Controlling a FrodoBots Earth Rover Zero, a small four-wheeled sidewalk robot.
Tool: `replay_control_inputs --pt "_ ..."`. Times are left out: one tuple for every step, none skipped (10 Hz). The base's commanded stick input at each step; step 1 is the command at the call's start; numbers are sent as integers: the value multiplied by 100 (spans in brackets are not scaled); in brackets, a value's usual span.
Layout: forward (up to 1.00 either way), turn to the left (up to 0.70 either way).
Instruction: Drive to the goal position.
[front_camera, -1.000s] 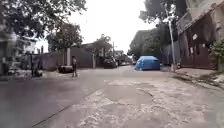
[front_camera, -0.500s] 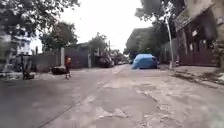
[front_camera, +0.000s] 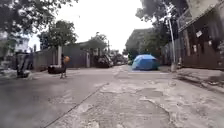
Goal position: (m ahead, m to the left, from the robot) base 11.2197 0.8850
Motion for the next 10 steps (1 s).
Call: replay_control_inputs --pt "70 0" --pt "70 0" --pt "70 0" --pt "70 0" --pt "70 0" --pt "70 0" --pt "70 0" --pt "70 0" --pt "70 0" --pt "70 0"
